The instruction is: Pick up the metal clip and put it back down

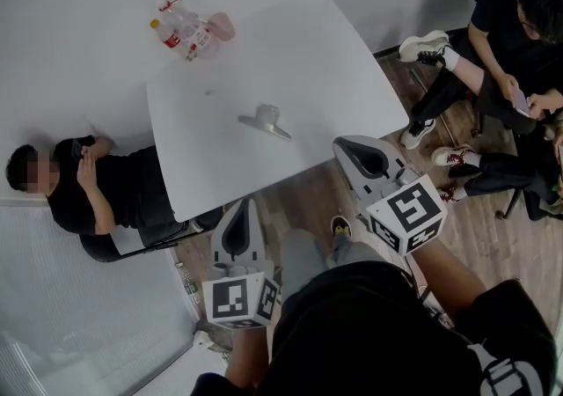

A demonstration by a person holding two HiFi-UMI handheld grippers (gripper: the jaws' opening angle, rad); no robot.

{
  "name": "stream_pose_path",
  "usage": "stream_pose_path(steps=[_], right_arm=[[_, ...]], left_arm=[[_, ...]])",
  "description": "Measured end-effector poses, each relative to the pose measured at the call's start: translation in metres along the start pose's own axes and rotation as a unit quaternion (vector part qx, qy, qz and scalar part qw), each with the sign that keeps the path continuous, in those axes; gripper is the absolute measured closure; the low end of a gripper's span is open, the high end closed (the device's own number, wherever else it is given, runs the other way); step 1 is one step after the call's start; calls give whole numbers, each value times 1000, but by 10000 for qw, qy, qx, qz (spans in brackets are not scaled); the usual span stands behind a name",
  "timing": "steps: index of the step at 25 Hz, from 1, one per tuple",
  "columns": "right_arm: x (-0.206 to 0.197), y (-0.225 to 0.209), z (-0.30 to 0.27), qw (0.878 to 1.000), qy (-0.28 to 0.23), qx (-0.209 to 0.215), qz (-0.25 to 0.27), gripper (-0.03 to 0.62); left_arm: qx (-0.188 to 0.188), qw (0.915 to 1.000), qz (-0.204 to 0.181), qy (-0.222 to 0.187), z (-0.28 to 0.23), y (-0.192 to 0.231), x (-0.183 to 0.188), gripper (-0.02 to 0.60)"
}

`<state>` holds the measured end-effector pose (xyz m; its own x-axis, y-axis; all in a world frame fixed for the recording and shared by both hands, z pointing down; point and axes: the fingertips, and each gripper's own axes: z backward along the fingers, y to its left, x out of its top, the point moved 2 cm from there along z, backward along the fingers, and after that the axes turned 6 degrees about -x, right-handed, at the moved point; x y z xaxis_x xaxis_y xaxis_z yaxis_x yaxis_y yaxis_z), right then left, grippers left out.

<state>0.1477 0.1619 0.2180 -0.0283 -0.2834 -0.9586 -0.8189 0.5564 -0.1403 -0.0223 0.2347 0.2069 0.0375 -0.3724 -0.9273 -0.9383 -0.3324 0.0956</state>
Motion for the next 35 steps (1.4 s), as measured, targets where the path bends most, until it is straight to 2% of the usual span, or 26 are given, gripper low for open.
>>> stream_pose_path(steps=[16,24,35], right_arm=[[24,-1,11,9991,-353,-148,155,577],[26,3,-2,9992,-292,-120,228,577],[30,-19,-37,9997,-127,-81,188,577]], left_arm=[[-139,9992,-139,-351,5,-4,21,561],[-158,9992,-34,-359,2,10,20,561],[-211,9993,94,-301,-27,38,17,561]])
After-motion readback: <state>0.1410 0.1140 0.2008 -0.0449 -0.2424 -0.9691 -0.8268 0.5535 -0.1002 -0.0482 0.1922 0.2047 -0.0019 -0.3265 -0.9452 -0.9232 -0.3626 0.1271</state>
